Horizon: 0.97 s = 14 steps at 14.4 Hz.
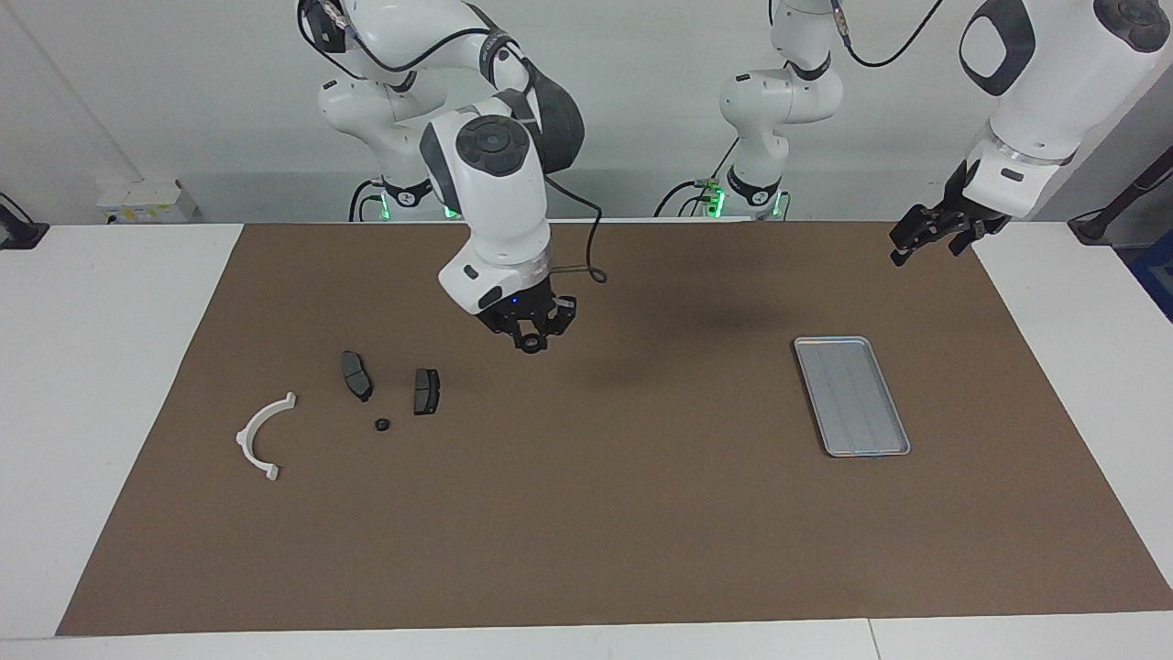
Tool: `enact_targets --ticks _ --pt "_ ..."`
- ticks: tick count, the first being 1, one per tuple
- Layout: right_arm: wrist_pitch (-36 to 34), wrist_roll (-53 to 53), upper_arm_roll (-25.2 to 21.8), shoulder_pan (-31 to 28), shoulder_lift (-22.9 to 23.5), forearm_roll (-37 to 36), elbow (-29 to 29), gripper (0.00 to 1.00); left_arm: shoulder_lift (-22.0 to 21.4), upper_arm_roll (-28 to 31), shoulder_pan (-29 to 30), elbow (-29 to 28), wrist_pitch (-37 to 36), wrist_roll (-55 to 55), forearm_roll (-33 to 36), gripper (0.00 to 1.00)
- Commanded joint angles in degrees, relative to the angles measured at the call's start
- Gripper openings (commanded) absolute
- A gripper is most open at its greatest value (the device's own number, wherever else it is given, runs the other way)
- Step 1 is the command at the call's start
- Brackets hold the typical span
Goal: Pick bearing gear from pile to tray
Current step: 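Lift the black bearing and carry it toward the table center with the right gripper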
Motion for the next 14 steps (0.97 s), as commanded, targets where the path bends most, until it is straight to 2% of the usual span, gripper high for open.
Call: enact_targets --ticks 1,3,6,9,12,14 --pt "3.5 5.0 0.0 4.1 0.3 0.2 -2.2 0.00 -0.5 0.8 -1.0 -0.2 -0.7 0.0 1.1 1.00" --pt "6.5 5.4 0.1 6.6 0.7 0.3 -4.5 0.00 -0.5 0.8 -1.0 -0.2 -0.7 0.0 1.1 1.00" --pt "9.3 5.3 0.1 9.9 3.8 0.3 -4.6 0.00 -0.6 0.7 -1.1 -0.1 -0.5 -0.1 1.1 1.00" --pt "13.2 3.0 0.1 10.4 6.7 0.2 -6.0 0.00 -1.0 0.7 -1.4 -0.1 -0.6 0.0 1.1 1.00" --pt "20.9 1.8 0.1 10.2 7.0 0.3 -11.8 0.00 -1.1 0.7 -1.1 -0.1 -0.7 -0.1 1.1 1.00" --pt "21.7 1.7 0.1 10.3 7.9 0.2 -11.9 0.00 -1.1 0.7 -1.8 -0.2 -0.8 -0.2 1.1 1.00"
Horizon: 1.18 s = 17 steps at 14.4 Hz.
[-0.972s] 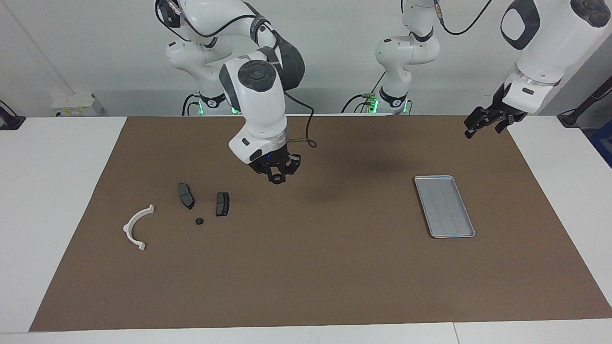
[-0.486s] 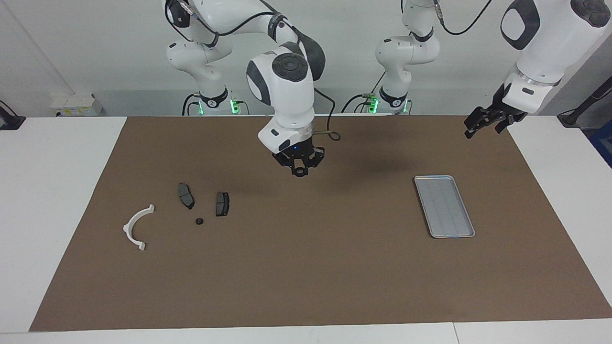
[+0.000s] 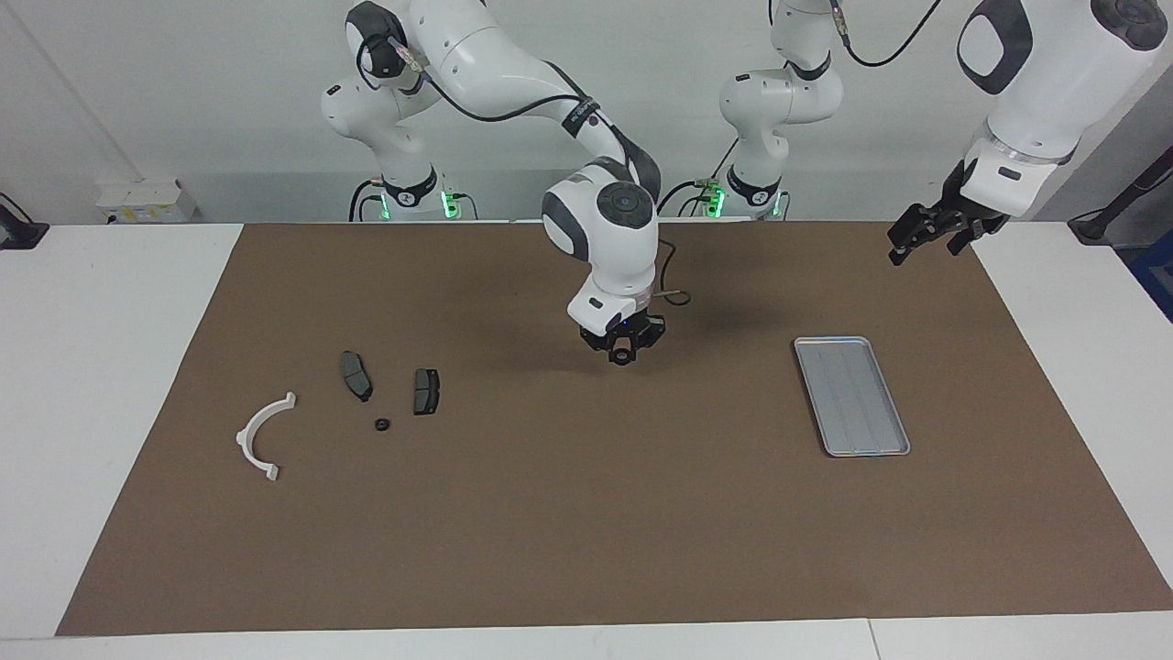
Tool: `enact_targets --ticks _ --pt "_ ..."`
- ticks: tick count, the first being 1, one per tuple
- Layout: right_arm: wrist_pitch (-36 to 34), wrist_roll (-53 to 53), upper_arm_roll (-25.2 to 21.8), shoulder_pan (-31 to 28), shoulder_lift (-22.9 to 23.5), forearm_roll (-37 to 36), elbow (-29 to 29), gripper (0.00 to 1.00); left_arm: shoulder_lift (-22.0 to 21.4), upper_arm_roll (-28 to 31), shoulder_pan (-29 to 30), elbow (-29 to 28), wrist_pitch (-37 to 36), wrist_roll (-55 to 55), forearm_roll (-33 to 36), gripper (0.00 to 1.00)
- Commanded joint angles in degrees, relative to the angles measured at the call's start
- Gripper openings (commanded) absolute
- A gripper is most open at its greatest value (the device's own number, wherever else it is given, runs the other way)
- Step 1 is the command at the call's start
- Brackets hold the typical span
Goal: Pick bearing gear from pile to tray
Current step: 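Lift the black bearing and carry it toward the table center with the right gripper, then set the bearing down mid-table with the right gripper while the left gripper approaches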
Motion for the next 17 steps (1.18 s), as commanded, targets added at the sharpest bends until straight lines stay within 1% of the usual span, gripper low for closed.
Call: enact_targets --ticks 1,3,4,5,8,9,10,12,13,14,15,16,17 --pt "2.3 -1.8 0.2 -0.2 -0.3 0.2 -1.9 0.00 -1.0 0.6 -1.2 -0.4 -1.3 -0.3 1.0 1.00" --pt "4.5 -2.0 0.2 -0.1 0.3 0.2 -3.1 0.00 -2.0 0.6 -1.3 -2.3 -1.0 -1.7 0.8 1.00" --pt "6.4 -2.5 0.2 -0.2 0.3 0.2 -4.7 0.00 -2.6 0.6 -1.4 -4.0 -0.4 -2.6 0.8 1.00" --pt "7.9 -3.4 0.2 -0.3 0.3 0.2 -5.8 0.00 -3.0 0.6 -1.6 -4.5 -0.4 -5.4 0.8 1.00" --pt "8.4 -4.3 0.2 -0.7 0.3 0.2 -6.8 0.00 -3.8 0.5 -4.0 -6.8 1.3 -13.9 0.3 1.00" --pt "8.4 -4.5 0.2 -0.7 0.4 0.2 -6.9 0.00 -4.0 0.5 -4.9 -8.2 2.4 -19.3 0.1 1.00" --pt "8.9 -4.7 0.3 -0.9 0.3 0.3 -7.1 0.00 -4.5 0.5 -5.8 -9.9 3.8 -22.1 0.0 1.00" --pt "11.0 -4.9 0.3 -1.0 0.3 0.6 -8.5 0.00 -5.2 0.5 -6.1 -12.5 6.9 -24.1 -2.0 1.00" --pt "11.1 -4.8 0.3 -1.1 0.3 0.7 -8.6 0.20 -5.1 0.5 -6.1 -13.0 8.2 -26.8 -2.6 1.00" --pt "11.1 -4.8 0.3 -1.1 0.3 0.7 -8.7 0.56 -5.0 0.5 -6.9 -13.5 9.5 -29.5 -2.7 1.00" --pt "11.1 -4.8 0.3 -1.1 0.3 0.7 -8.6 0.83 -4.7 0.5 -7.6 -13.8 10.1 -31.2 -2.8 1.00" --pt "10.9 -4.8 0.3 -1.1 0.2 0.7 -8.4 0.96 -4.5 0.5 -7.7 -14.4 10.5 -31.8 -3.5 1.00" --pt "10.1 -4.6 0.3 -1.1 0.1 0.8 -7.9 0.99 -4.5 0.5 -7.7 -15.2 11.6 -32.6 -4.2 1.00"
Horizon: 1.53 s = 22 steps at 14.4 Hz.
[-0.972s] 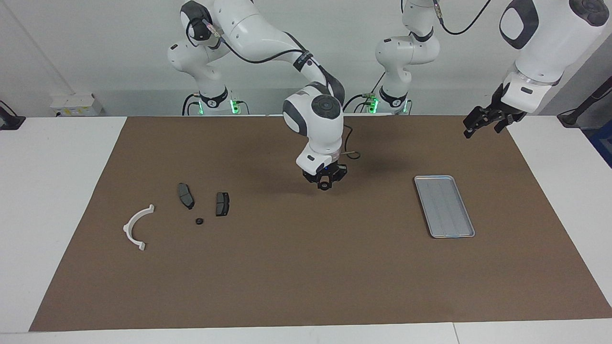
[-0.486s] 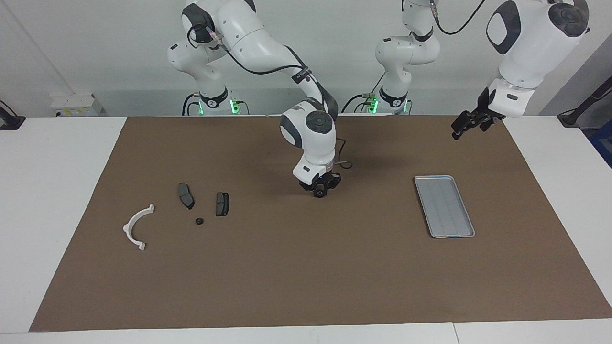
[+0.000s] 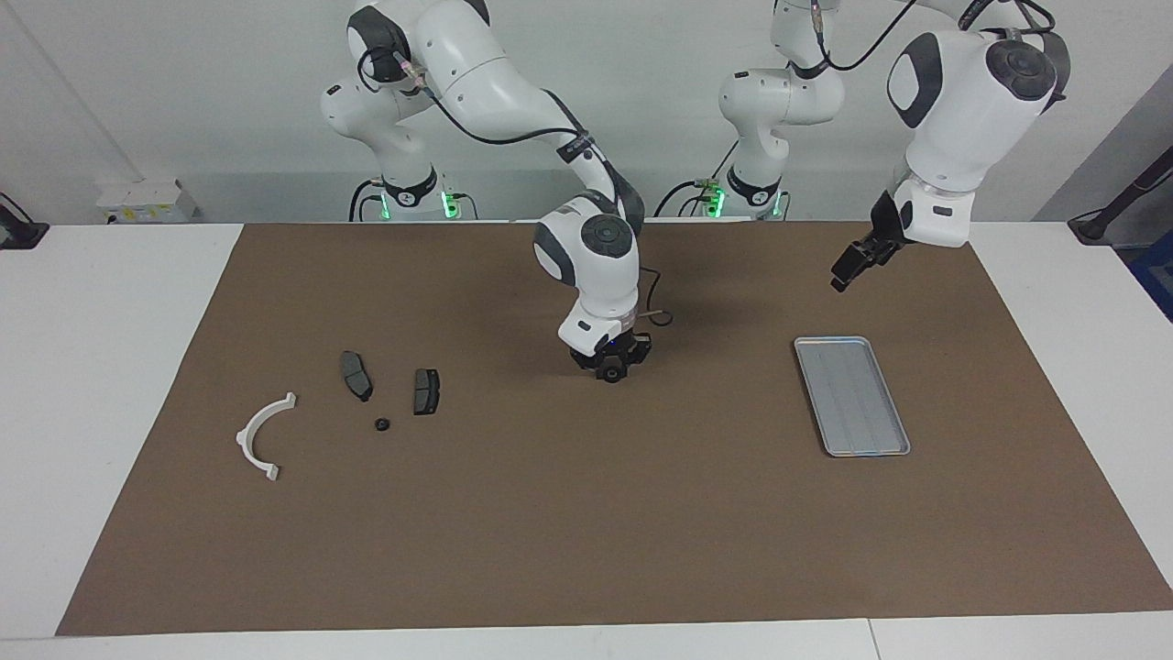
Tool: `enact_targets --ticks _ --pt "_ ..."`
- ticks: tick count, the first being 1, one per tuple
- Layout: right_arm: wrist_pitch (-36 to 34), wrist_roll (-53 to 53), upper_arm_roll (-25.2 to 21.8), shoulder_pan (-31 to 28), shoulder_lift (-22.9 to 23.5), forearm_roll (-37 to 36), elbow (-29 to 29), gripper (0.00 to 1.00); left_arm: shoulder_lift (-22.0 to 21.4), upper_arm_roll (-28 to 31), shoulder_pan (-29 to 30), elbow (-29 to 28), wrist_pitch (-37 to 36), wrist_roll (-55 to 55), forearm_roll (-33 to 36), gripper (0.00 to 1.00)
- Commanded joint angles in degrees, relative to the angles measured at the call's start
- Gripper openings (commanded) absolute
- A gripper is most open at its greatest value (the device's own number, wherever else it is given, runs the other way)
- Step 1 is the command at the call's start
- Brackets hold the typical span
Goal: Pick bearing gear from pile to tray
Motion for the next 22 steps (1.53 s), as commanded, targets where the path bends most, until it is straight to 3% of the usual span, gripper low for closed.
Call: enact_targets --ticks 1,4,7,12,14,16,17,22 --pt "0.5 -0.7 0.4 -0.8 -1.1 0.8 -0.7 0.99 -1.8 0.8 -1.2 -4.4 4.5 -4.3 -2.4 1.00" --pt "-5.8 -2.3 0.1 -4.9 -3.3 0.6 2.5 0.99 -1.2 0.8 -5.5 -7.2 10.1 -13.1 -3.3 1.00" --pt "-13.1 -10.9 0.3 -11.8 -6.0 0.8 6.3 0.99 2.4 0.8 -9.2 -7.5 15.0 -20.2 -3.3 1.00" --pt "-16.1 -25.4 0.3 -21.5 -8.8 0.9 6.8 0.99 9.0 0.9 -19.1 -7.0 23.6 -31.3 -3.2 1.00" --pt "-16.4 -32.0 0.3 -25.7 -8.8 1.0 6.0 0.98 15.3 1.0 -25.2 -3.1 24.2 -31.7 -2.5 1.00" --pt "-16.4 -36.0 0.3 -28.6 -9.4 1.1 4.3 0.97 25.5 1.1 -28.0 5.8 23.5 -34.3 -2.4 1.00" --pt "-16.3 -37.5 0.3 -29.7 -9.7 1.1 3.5 0.97 28.1 1.2 -29.5 8.3 23.5 -35.6 -2.4 1.00" --pt "-15.4 -41.4 0.1 -33.6 -11.0 0.9 -1.2 0.95 33.2 1.1 -32.4 9.2 24.4 -35.8 1.4 1.00"
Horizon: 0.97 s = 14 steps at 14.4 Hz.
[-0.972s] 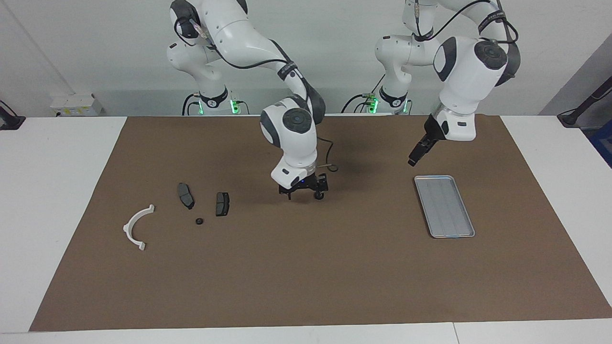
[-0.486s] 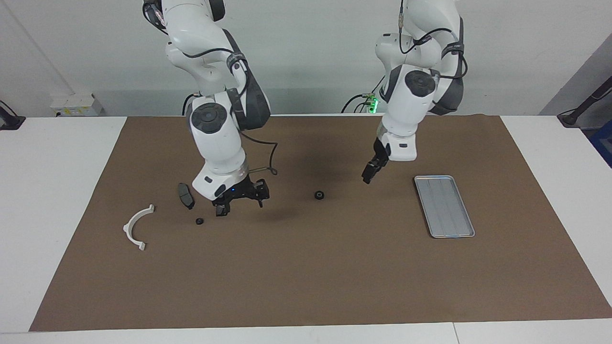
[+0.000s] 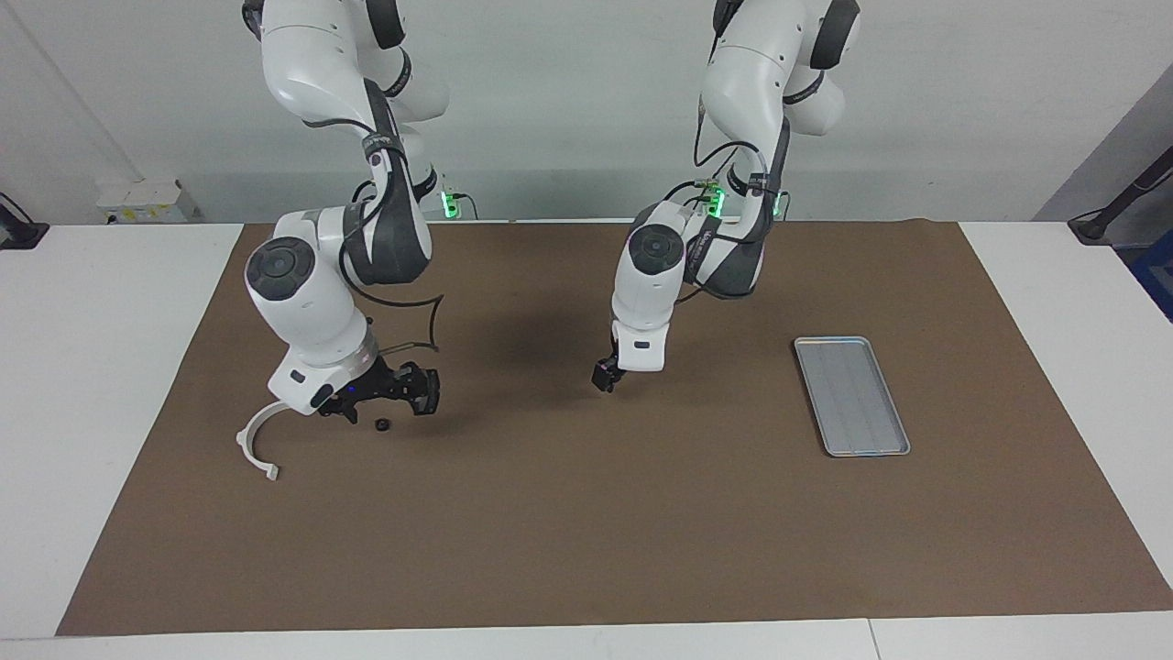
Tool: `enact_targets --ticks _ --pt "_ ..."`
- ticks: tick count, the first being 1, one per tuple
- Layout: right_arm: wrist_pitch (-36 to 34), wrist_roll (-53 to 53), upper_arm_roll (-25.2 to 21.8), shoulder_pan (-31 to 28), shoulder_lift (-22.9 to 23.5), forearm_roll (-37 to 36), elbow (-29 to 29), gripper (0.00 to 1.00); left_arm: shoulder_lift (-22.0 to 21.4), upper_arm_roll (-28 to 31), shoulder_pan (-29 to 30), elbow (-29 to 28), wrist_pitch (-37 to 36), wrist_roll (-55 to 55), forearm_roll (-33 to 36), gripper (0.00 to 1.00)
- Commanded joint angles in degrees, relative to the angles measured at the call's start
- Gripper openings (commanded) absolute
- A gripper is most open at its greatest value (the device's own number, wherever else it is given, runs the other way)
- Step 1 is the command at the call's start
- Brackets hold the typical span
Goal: Pick bearing gear from pile to tray
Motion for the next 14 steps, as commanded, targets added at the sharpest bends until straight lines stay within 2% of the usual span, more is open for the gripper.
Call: enact_targets --ticks 1,5,9,12,14 --pt "1.6 -2.6 0.7 -2.0 -2.7 0.6 -5.1 0.95 1.7 1.2 -2.6 1.7 -1.4 -0.6 1.3 1.00" --pt "4.1 -3.7 0.7 -2.3 -2.9 0.6 -8.4 0.95 1.9 1.3 -2.7 2.6 -0.7 -4.8 1.4 1.00" --pt "11.4 -4.9 0.6 -2.2 -4.0 0.2 -14.6 0.95 1.9 1.3 -3.4 0.5 0.4 -4.8 1.6 0.91" --pt "11.6 -4.9 0.6 -2.2 -4.0 0.2 -14.8 0.95 1.8 1.2 -3.6 0.4 -0.1 -4.9 1.5 0.90" --pt "11.9 -5.4 0.6 -2.3 -3.4 0.2 -14.9 0.95 1.8 1.2 -3.7 0.2 0.1 -5.1 1.5 0.83"
